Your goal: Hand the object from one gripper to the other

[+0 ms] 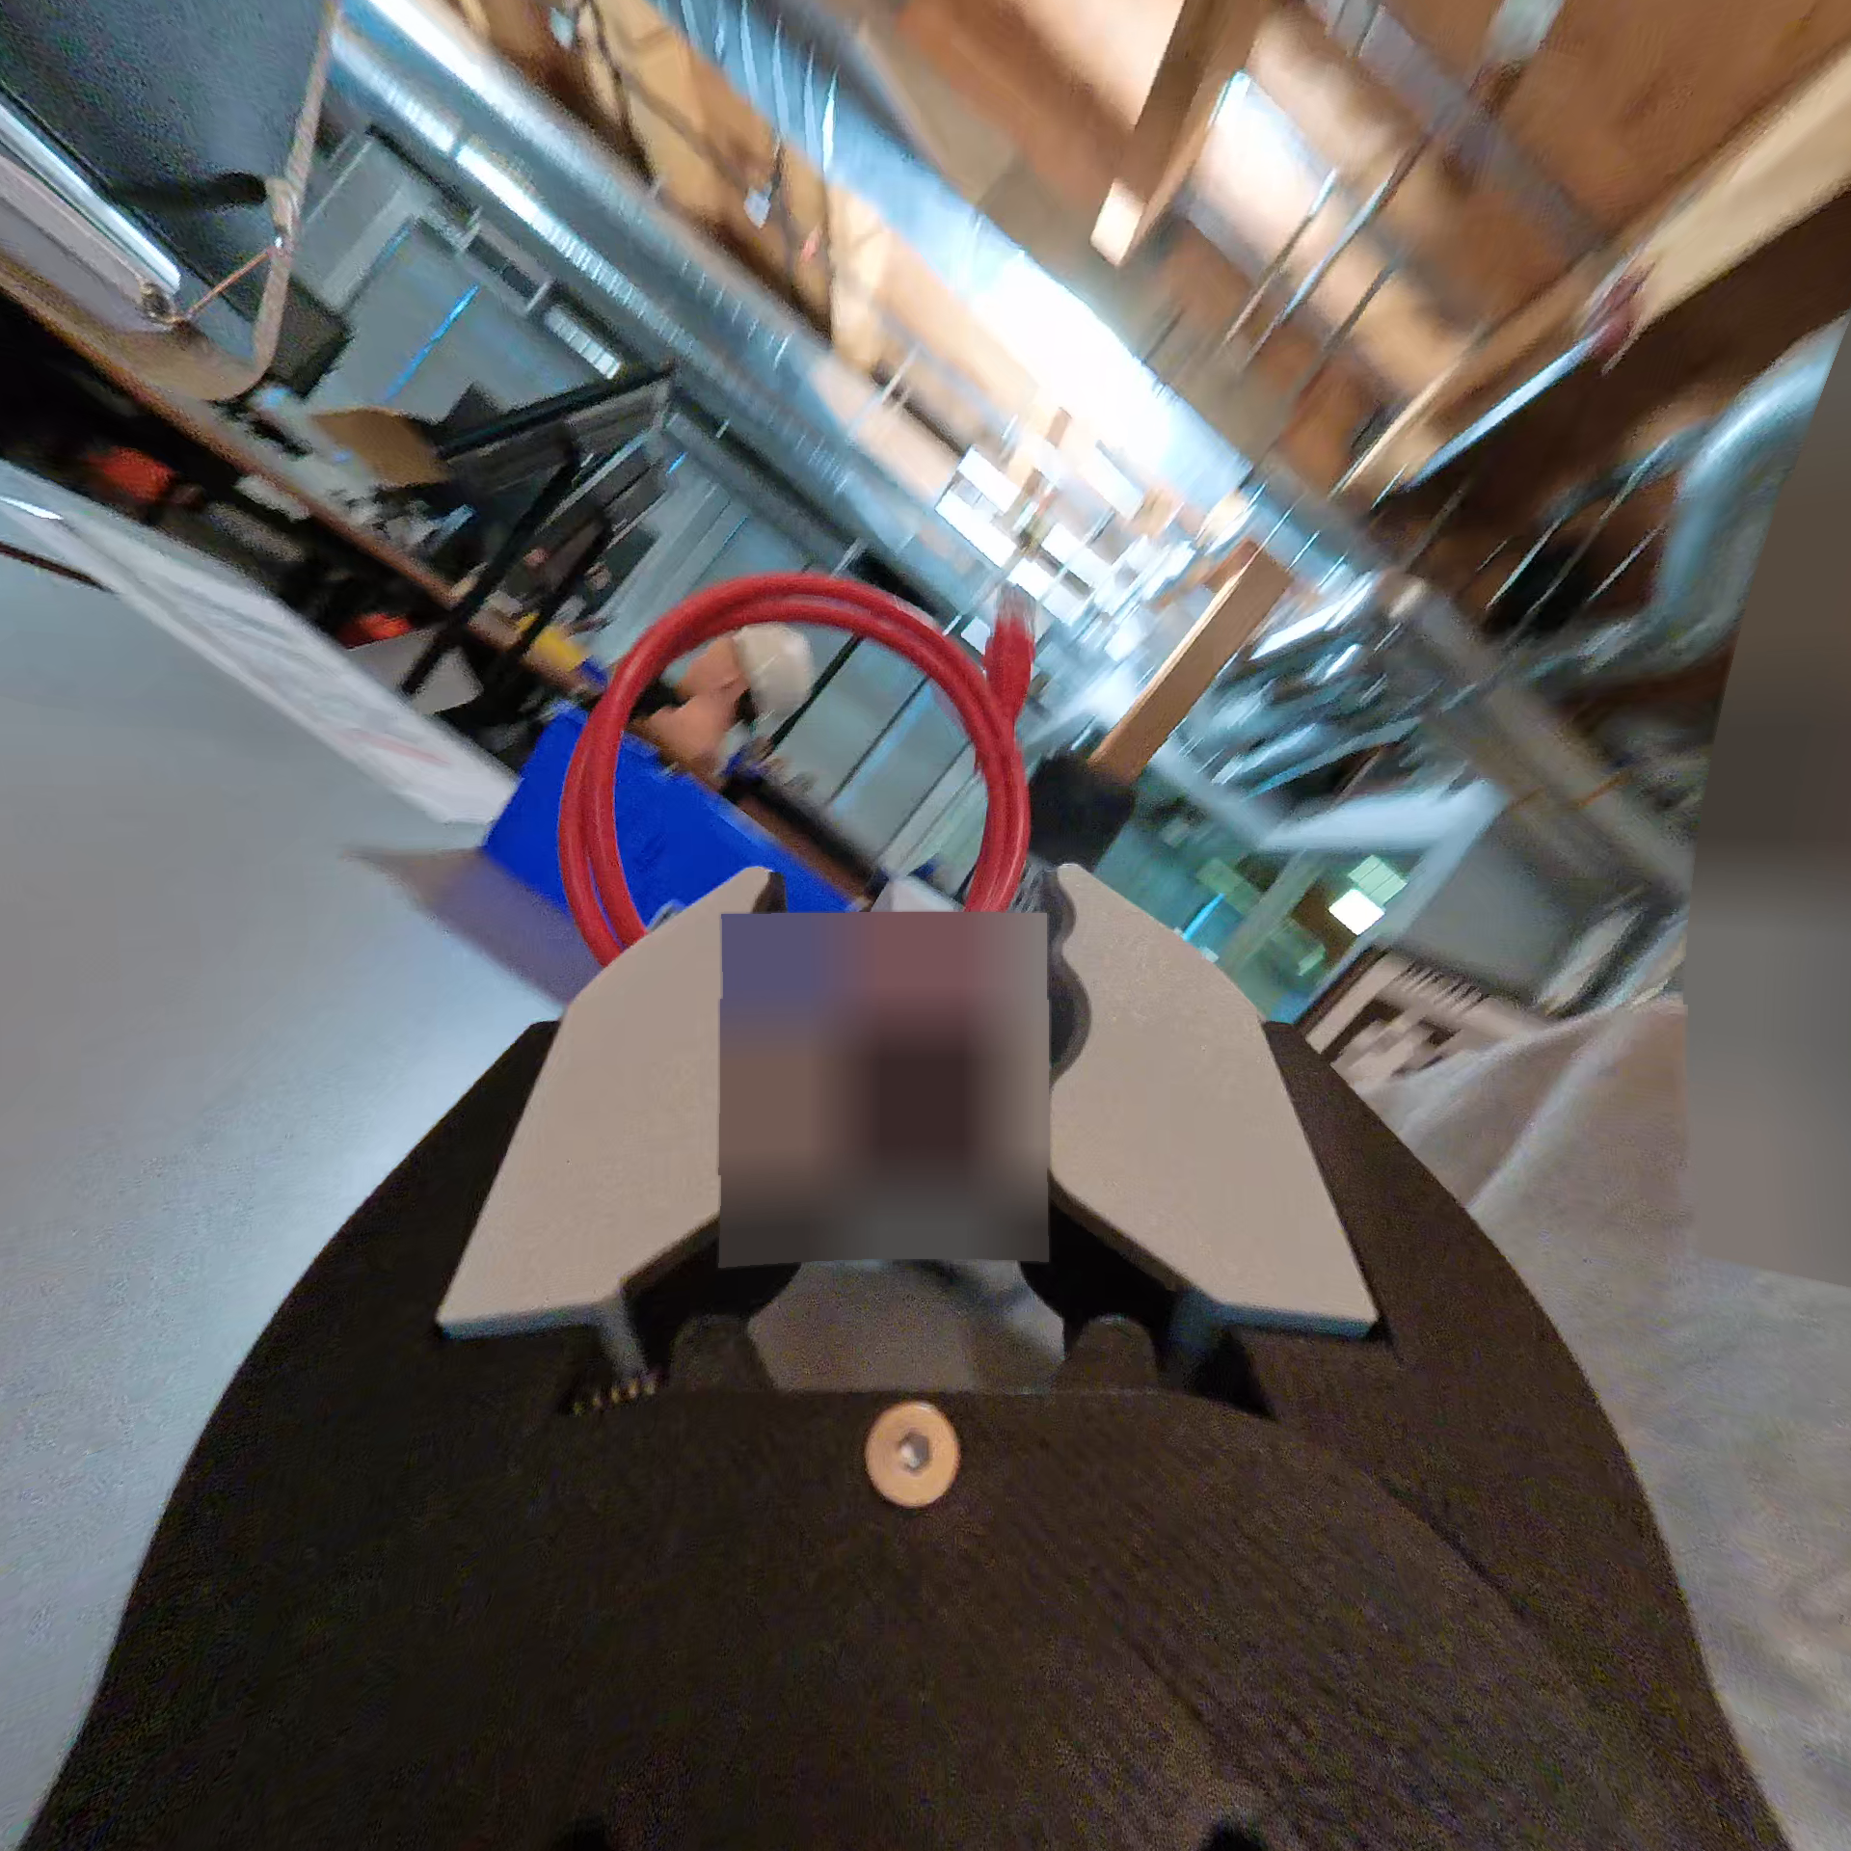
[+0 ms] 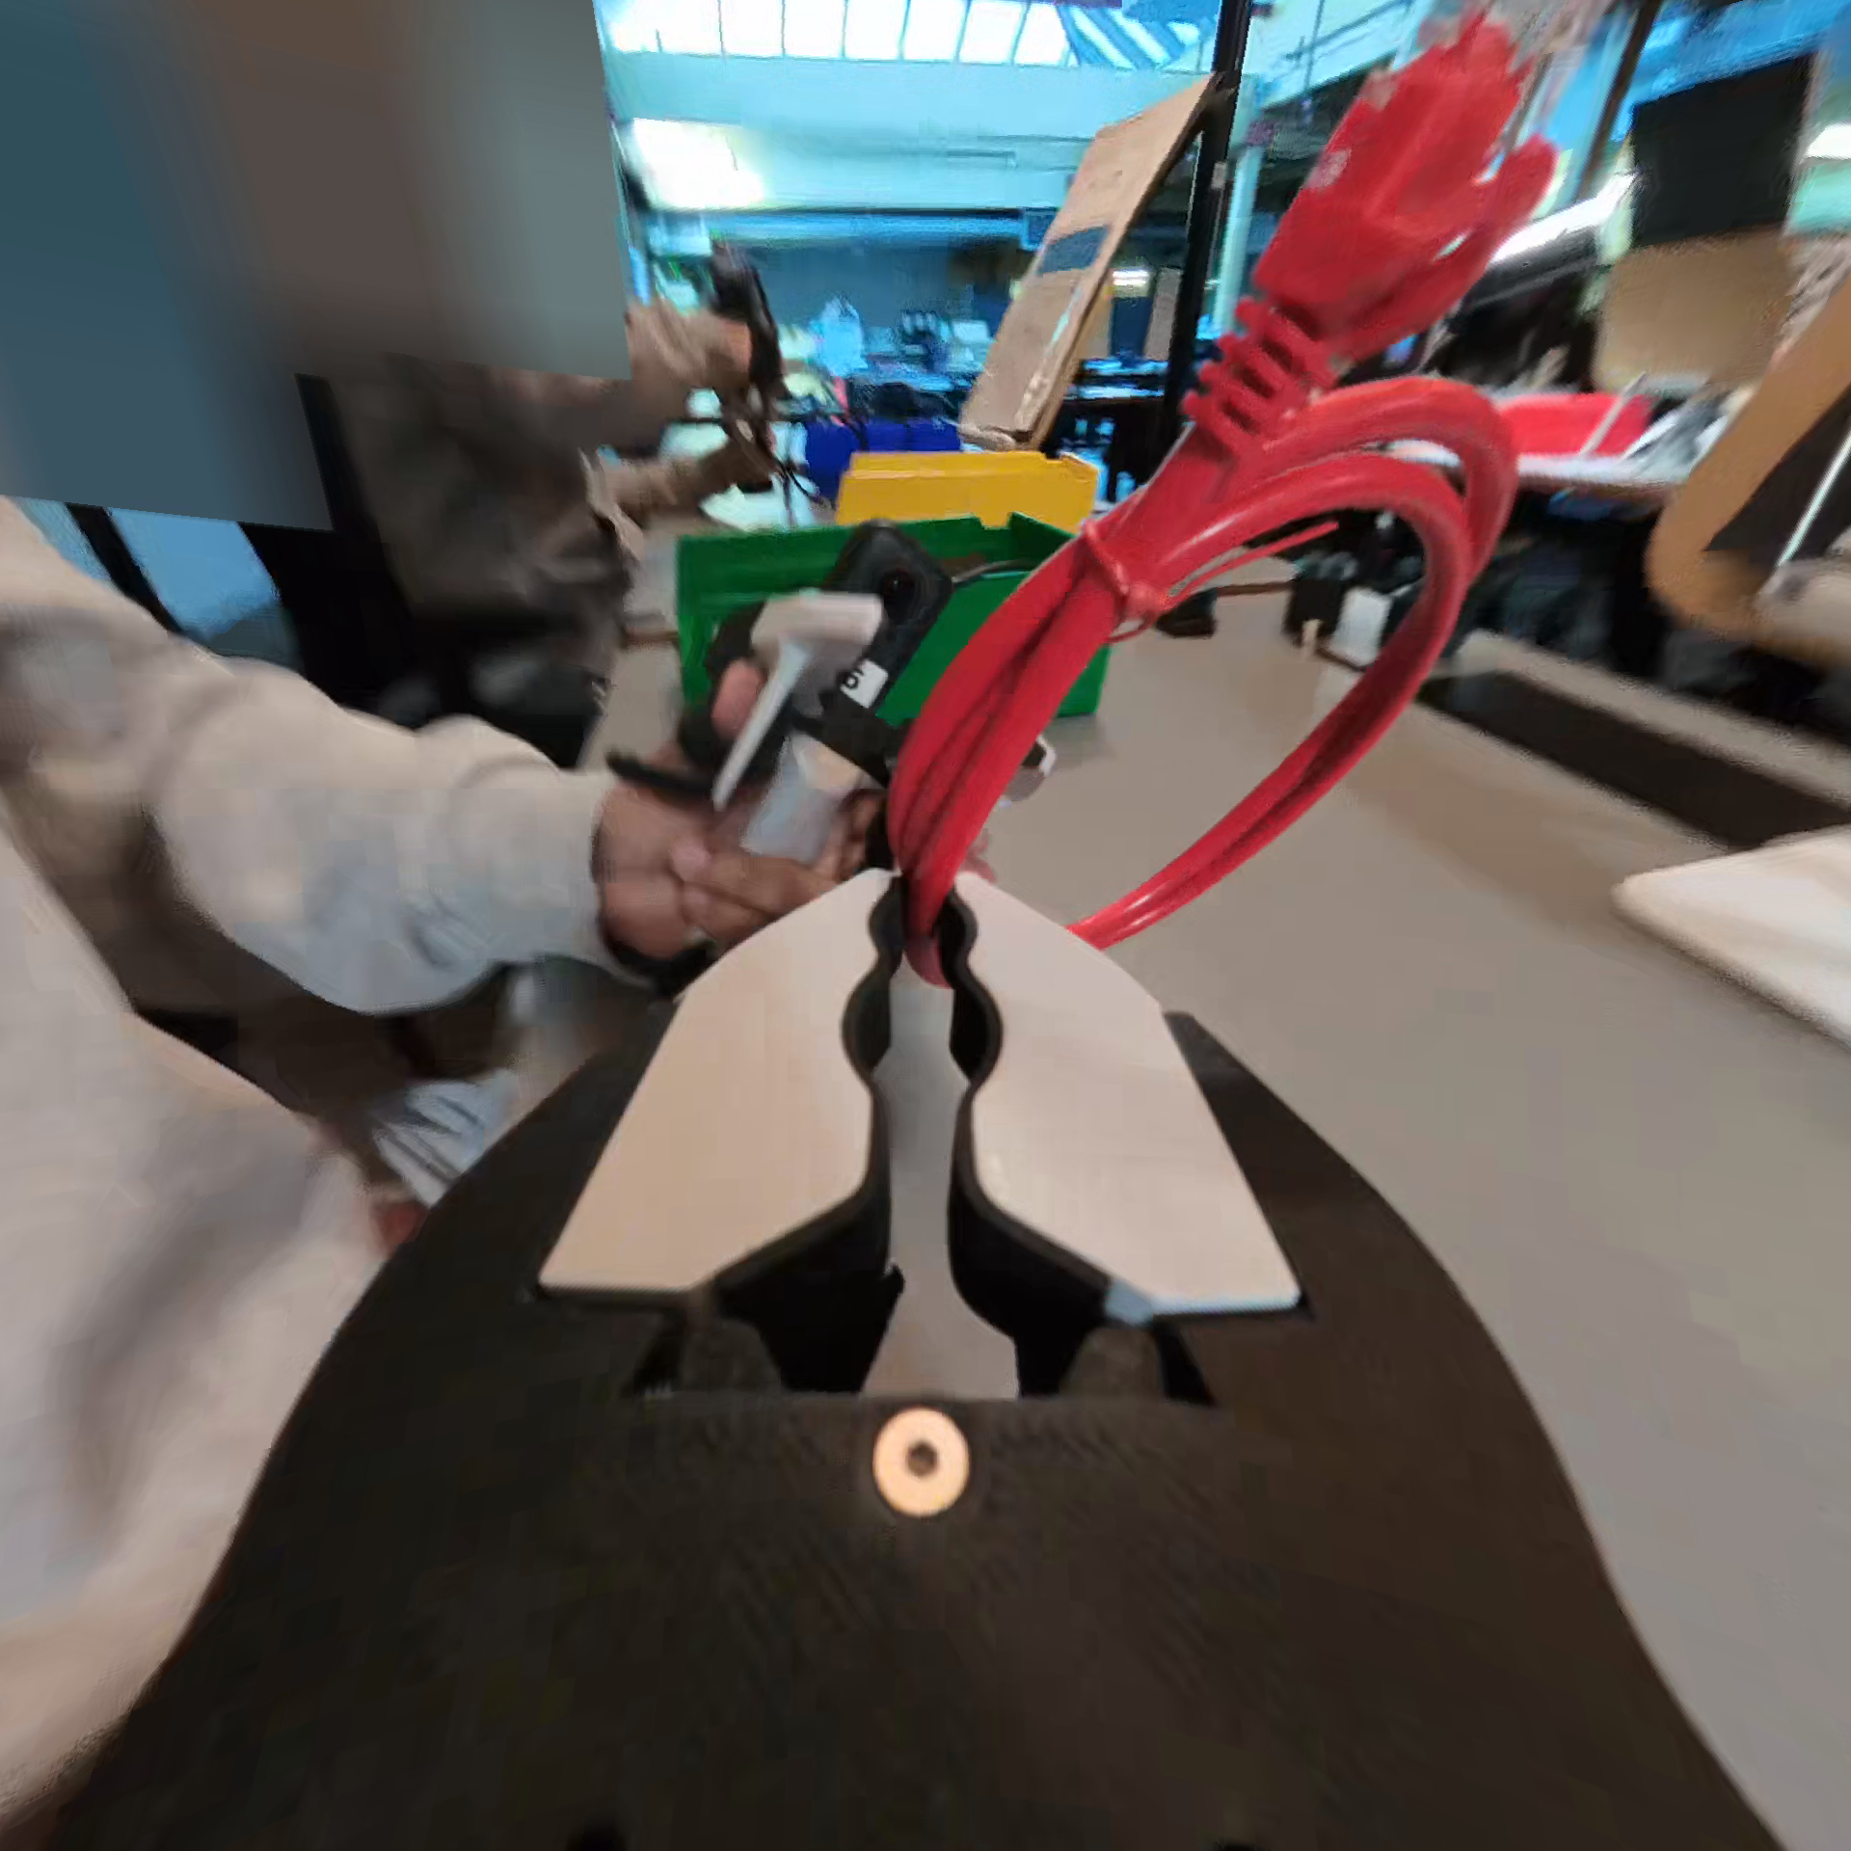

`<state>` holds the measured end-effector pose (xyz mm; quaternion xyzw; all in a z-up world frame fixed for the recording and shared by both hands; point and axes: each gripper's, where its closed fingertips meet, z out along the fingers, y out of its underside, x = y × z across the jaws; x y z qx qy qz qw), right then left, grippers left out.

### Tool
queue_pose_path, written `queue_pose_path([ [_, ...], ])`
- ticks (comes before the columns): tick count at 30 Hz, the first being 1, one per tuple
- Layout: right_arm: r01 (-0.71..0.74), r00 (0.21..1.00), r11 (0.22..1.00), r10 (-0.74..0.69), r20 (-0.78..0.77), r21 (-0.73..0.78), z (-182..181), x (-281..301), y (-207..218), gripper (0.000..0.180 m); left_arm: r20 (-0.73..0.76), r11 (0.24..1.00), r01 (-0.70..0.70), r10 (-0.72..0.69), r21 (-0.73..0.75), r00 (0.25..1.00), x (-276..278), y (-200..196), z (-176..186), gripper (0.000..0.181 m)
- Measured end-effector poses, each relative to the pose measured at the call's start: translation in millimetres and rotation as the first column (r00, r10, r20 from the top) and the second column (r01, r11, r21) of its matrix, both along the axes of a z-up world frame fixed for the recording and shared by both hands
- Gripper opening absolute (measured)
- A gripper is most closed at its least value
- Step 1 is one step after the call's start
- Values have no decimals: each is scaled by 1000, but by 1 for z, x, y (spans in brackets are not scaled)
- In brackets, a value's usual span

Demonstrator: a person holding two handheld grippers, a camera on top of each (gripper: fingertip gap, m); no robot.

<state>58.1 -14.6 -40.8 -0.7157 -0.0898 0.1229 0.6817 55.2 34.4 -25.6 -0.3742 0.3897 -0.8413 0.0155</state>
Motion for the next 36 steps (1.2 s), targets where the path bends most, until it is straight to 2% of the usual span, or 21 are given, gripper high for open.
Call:
queue_pose_path([
  [2,-49,990,999,46,-131,-18,0,3,-3,7,5,973,-42,42,225,999,2,-15,-12,42],
  [4,-92,972,995,83,-219,-31,-1,4,-4,7,48,911,-84,71,404,996,1,-28,-21,41],
  [8,-201,916,978,169,-364,-53,-1,2,-9,7,93,777,-114,72,619,993,0,-42,-39,44],
  [11,-252,885,967,211,-416,-46,3,3,-14,6,105,712,-117,61,693,993,0,-48,-47,51],
  [16,-377,805,926,307,-507,-37,6,-8,-19,6,130,635,-111,17,764,991,-5,-61,-54,50],
  [18,-415,766,909,329,-552,-34,6,-13,-18,6,146,575,-107,-21,811,989,-9,-70,-60,43],
  [20,-428,740,903,330,-587,-32,5,-15,-16,7,147,502,-89,-76,860,986,-15,-79,-68,20],
  [23,-427,720,904,322,-615,-26,3,-15,-13,8,142,449,-89,-87,889,986,-16,-83,-75,17],
  [26,-362,735,932,282,-616,-6,2,-6,-8,14,96,513,-34,-95,857,991,-17,-82,-72,15],
  [29,-295,744,955,247,-621,26,3,6,-6,38,73,615,-2,-91,788,993,-17,-81,-62,14],
  [31,-266,741,962,239,-627,53,6,13,-7,45,60,678,9,-78,735,995,-15,-78,-55,14],
  [36,-172,801,985,158,-577,31,1,28,-7,38,24,841,23,-43,541,999,-10,-56,-35,13],
])
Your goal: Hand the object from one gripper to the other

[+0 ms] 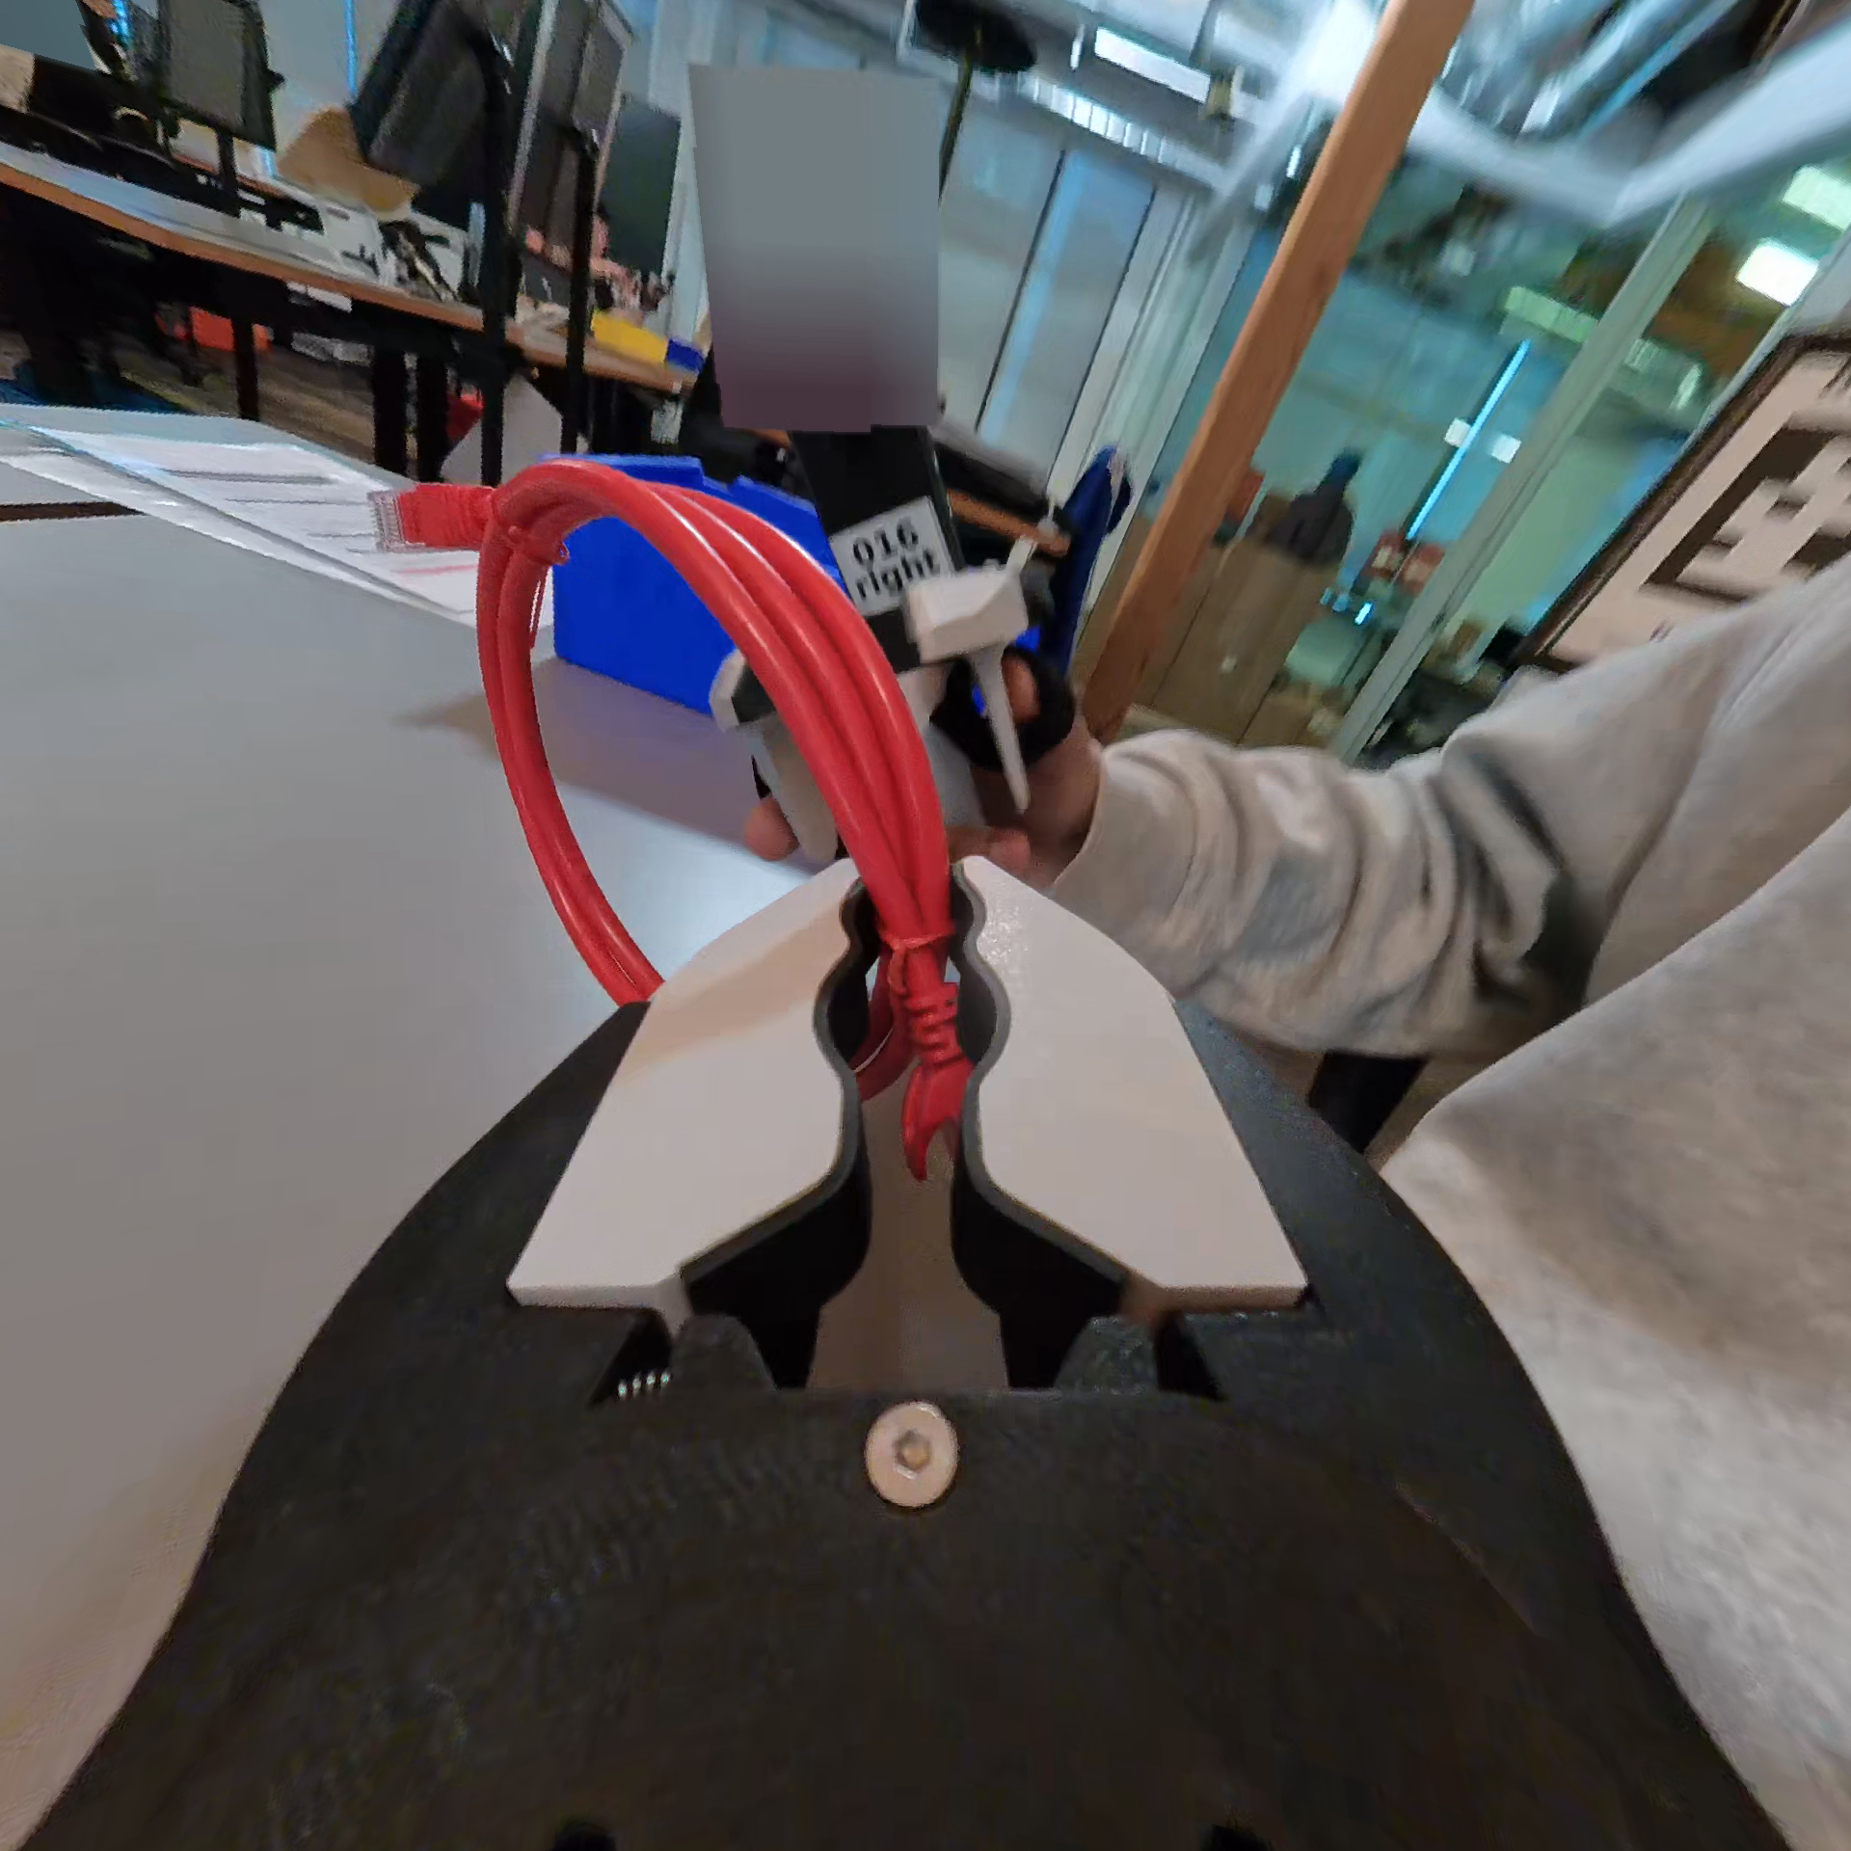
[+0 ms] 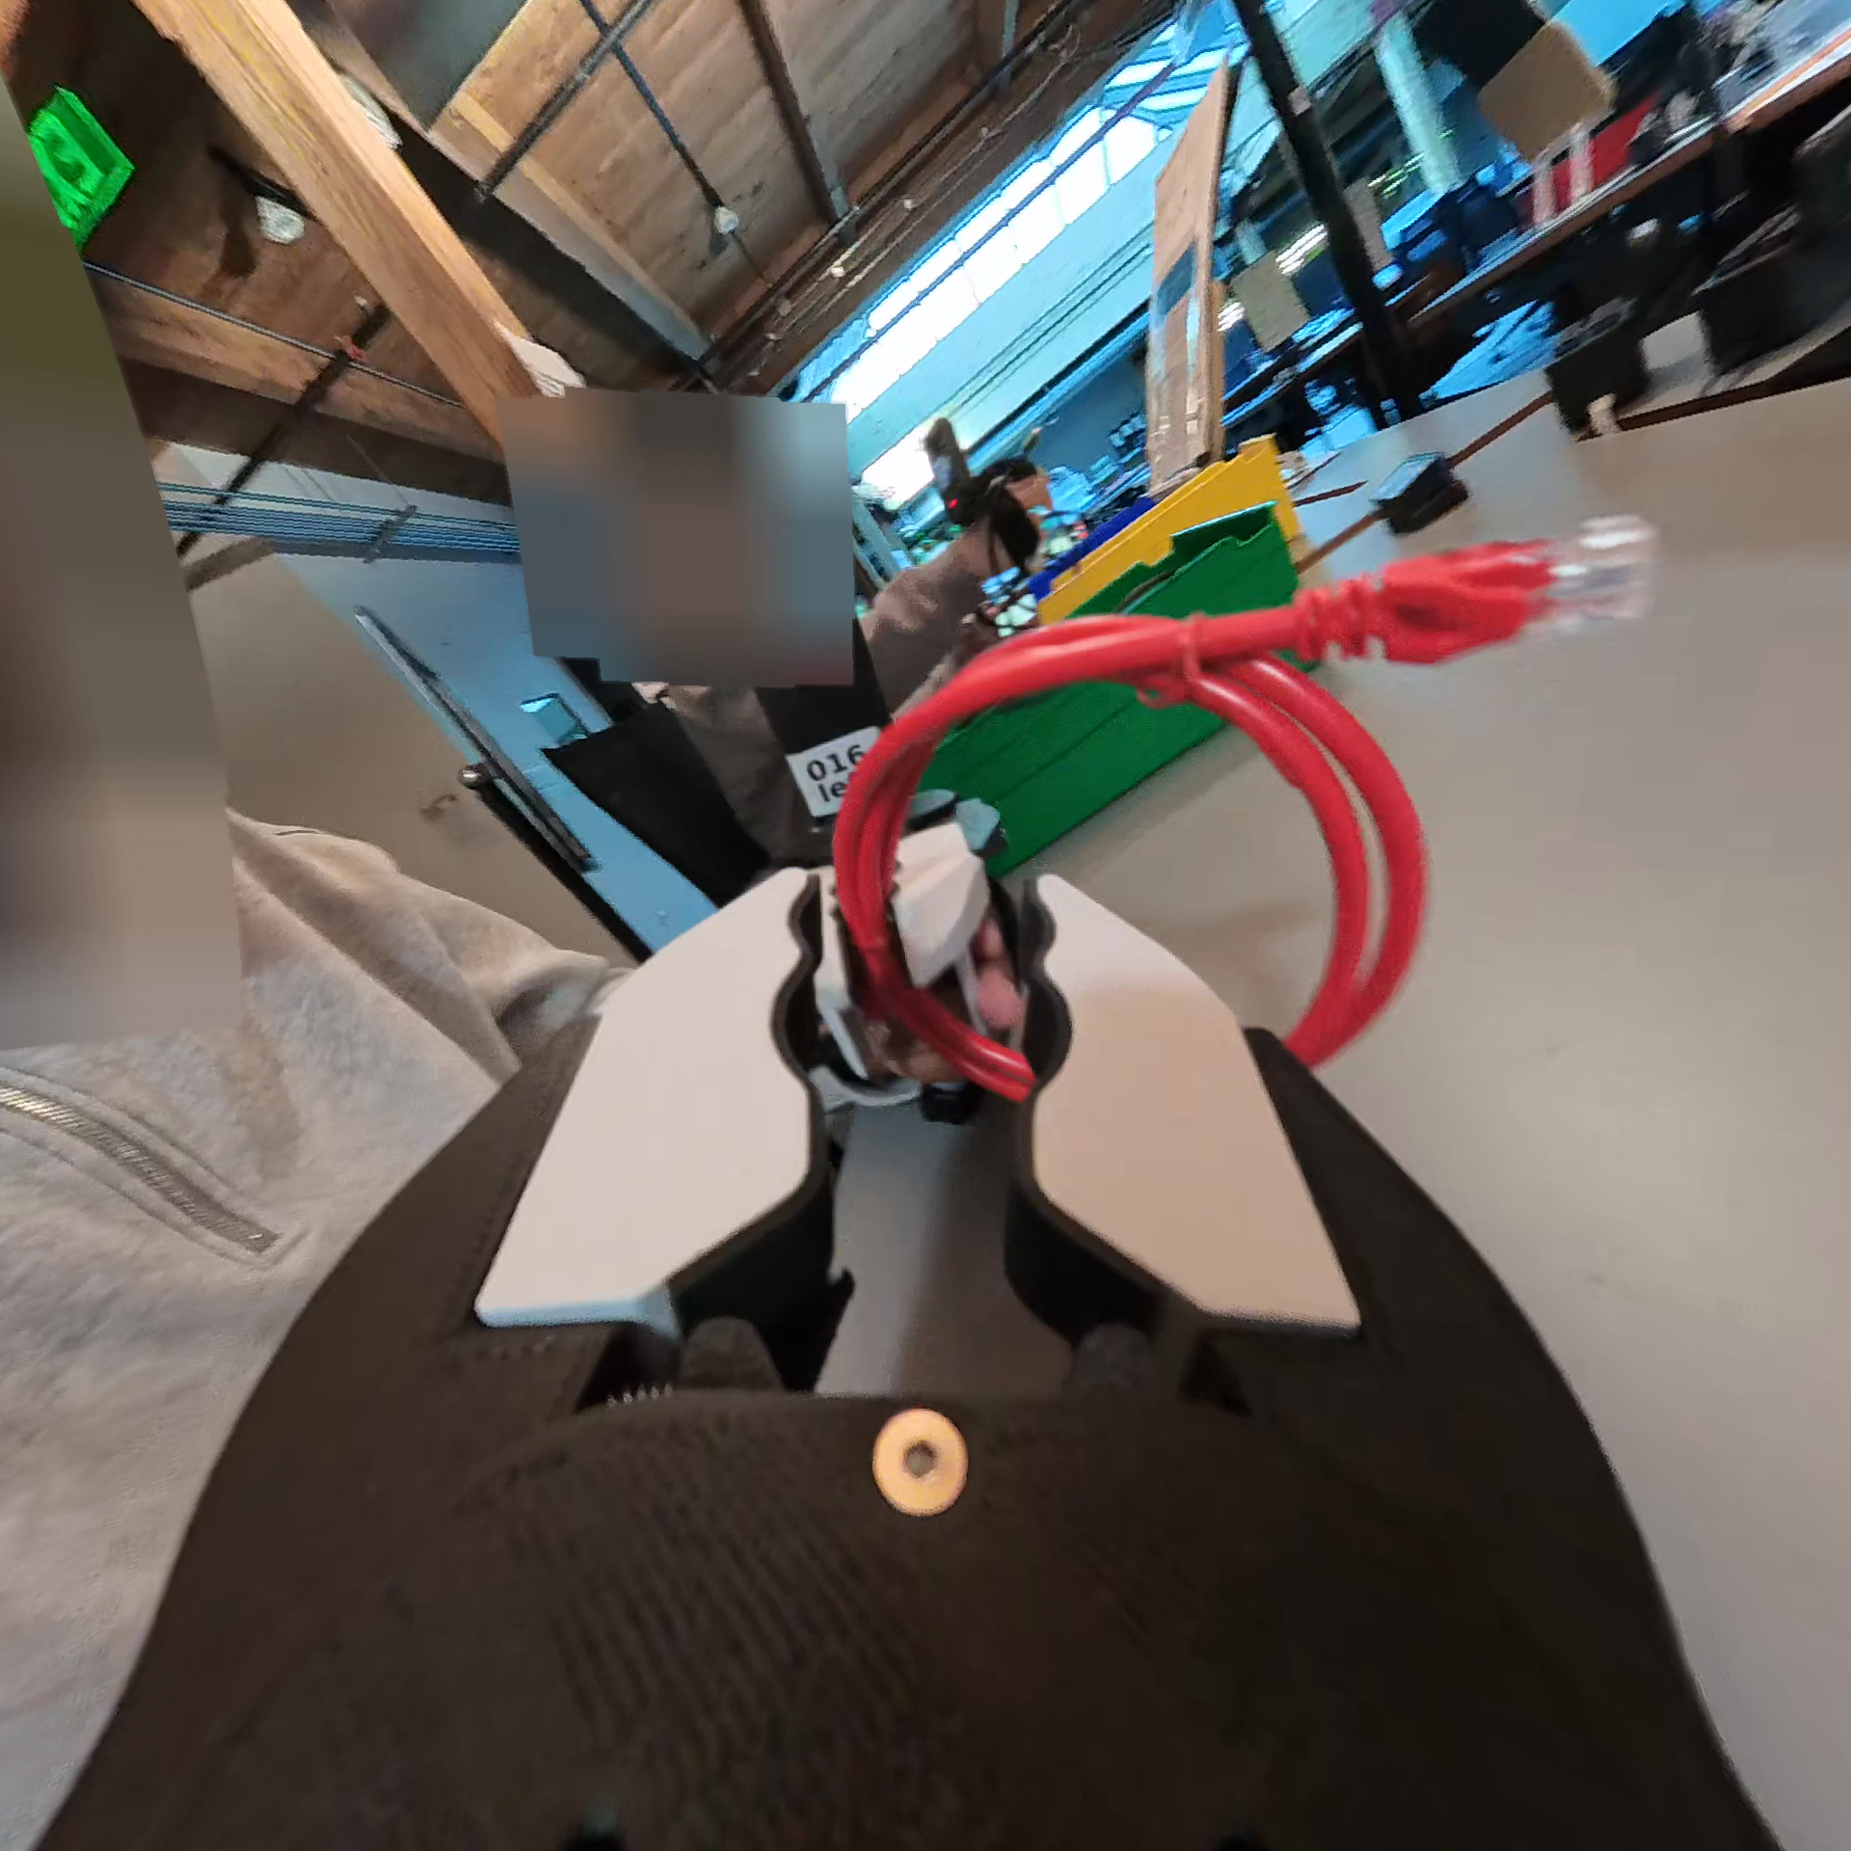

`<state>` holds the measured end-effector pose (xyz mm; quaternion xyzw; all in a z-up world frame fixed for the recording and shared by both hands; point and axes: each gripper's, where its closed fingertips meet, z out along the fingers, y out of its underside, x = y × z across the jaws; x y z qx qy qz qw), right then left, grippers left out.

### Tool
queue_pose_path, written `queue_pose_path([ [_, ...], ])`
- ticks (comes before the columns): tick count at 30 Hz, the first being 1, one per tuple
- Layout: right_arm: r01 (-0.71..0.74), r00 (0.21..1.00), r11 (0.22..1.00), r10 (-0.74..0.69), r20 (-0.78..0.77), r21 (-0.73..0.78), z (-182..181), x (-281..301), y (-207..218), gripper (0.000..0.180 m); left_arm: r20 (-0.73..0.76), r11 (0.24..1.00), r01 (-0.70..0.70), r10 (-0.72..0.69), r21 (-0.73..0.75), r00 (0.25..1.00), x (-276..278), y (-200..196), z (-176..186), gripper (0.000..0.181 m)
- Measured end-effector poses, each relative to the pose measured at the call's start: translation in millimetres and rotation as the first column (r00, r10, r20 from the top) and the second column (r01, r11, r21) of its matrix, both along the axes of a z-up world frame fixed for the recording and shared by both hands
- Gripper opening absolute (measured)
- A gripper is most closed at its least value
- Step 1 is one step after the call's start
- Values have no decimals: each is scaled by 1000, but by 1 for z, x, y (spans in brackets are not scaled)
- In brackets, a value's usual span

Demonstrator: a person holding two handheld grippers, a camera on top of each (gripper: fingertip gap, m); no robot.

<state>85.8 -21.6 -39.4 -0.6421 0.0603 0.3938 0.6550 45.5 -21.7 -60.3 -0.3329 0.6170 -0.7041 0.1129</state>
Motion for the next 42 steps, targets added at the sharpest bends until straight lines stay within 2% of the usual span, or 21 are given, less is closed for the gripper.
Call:
queue_pose_path([
  [5,201,980,979,-201,-4,-35,-8,38,-2,36,-5,962,55,-59,-268,998,-4,20,24,13],
  [9,251,964,966,-255,-72,-56,-11,57,-7,38,13,913,154,-161,-379,987,-13,19,34,13],
  [12,201,973,978,-207,-105,-64,-13,54,-6,38,19,867,236,-253,-439,967,-21,14,39,13],
  [16,39,980,999,-45,-195,-37,-9,34,-5,35,7,818,294,-335,-494,942,-25,11,40,13],
  [19,-38,978,999,32,-207,-28,-8,22,-5,25,-4,740,357,-437,-570,899,-31,9,42,13],
  [21,-70,981,997,65,-185,-22,-6,15,-6,7,0,708,371,-464,-601,886,-32,9,42,16],
  [23,-61,982,998,60,-178,0,2,16,-8,6,0,692,358,-459,-627,888,-30,12,43,22],
  [27,-18,987,1000,18,-161,0,6,20,-8,6,-39,723,242,-349,-647,936,-14,25,38,36],
  [29,10,984,1000,-9,-176,2,7,25,-8,6,-78,727,161,-283,-668,956,-3,33,34,63],
  [32,79,977,997,-76,-199,8,8,38,-9,6,-137,748,57,-195,-661,971,9,41,25,80],
  [36,208,954,978,-204,-217,-6,6,60,-13,5,-211,802,-3,-154,-598,965,16,39,11,80],
  [42,307,921,951,-304,-245,-28,3,65,-9,6,-303,878,-19,-145,-478,942,19,20,-12,60],
])
